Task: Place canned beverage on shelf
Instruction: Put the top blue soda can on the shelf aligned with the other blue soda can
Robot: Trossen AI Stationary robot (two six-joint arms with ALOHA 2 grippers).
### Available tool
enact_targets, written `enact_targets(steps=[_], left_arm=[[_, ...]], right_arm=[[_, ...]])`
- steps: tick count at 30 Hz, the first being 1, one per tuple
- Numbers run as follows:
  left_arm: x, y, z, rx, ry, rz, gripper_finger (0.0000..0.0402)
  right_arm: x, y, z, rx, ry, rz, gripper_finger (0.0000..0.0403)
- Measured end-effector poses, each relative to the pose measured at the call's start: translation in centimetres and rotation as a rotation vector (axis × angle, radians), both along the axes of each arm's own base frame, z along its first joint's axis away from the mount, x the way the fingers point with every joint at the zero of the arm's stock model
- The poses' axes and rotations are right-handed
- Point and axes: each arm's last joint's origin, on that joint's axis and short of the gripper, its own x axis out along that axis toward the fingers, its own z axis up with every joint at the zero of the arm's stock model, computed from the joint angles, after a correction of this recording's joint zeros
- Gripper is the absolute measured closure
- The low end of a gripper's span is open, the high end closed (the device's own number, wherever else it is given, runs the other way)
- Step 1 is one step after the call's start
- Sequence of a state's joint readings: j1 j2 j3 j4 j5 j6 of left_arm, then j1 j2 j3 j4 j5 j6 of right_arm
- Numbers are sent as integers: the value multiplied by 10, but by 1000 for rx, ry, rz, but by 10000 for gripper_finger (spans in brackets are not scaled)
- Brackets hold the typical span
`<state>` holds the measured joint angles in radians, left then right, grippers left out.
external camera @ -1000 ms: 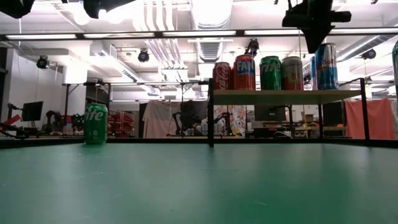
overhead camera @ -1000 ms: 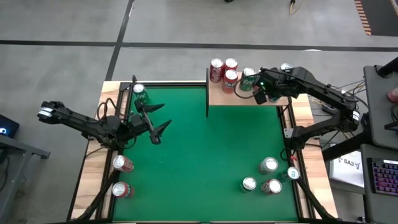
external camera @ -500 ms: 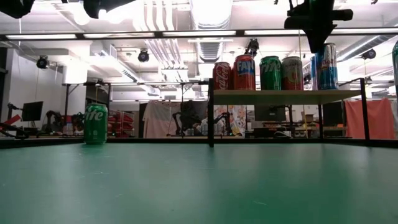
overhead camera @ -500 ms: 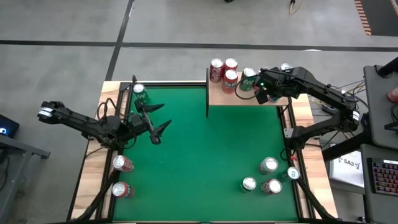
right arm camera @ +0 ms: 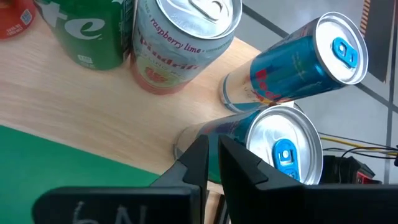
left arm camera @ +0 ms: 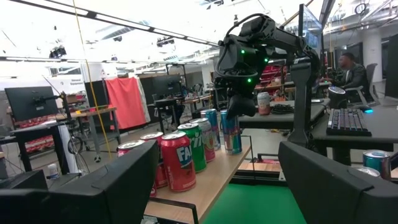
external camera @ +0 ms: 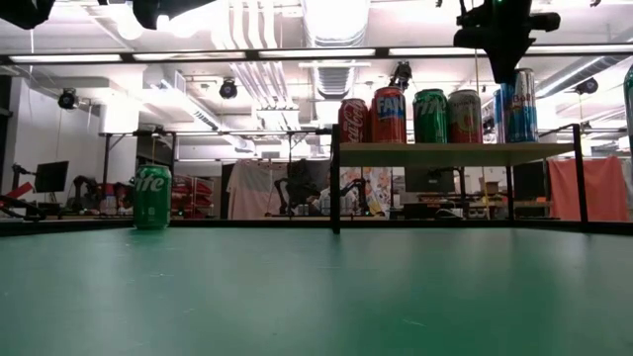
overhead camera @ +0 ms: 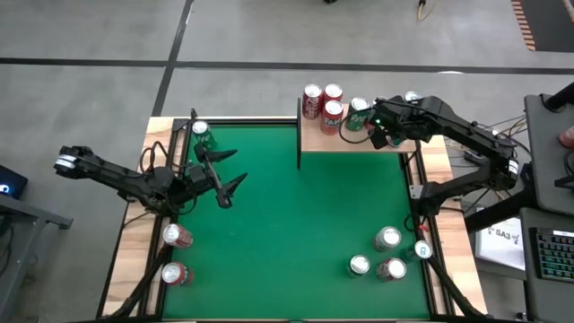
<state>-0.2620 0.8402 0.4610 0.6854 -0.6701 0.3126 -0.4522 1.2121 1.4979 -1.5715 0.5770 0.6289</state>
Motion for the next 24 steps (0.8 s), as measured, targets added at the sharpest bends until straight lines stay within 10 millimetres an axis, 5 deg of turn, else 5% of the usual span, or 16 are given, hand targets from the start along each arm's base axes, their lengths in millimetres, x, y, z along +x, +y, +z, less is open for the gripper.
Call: enact_targets(steps=[24], left_arm=[[0, 0, 0, 0, -1, 0, 86]], right_arm=[[-8, -13, -10, 24, 28, -83, 375]])
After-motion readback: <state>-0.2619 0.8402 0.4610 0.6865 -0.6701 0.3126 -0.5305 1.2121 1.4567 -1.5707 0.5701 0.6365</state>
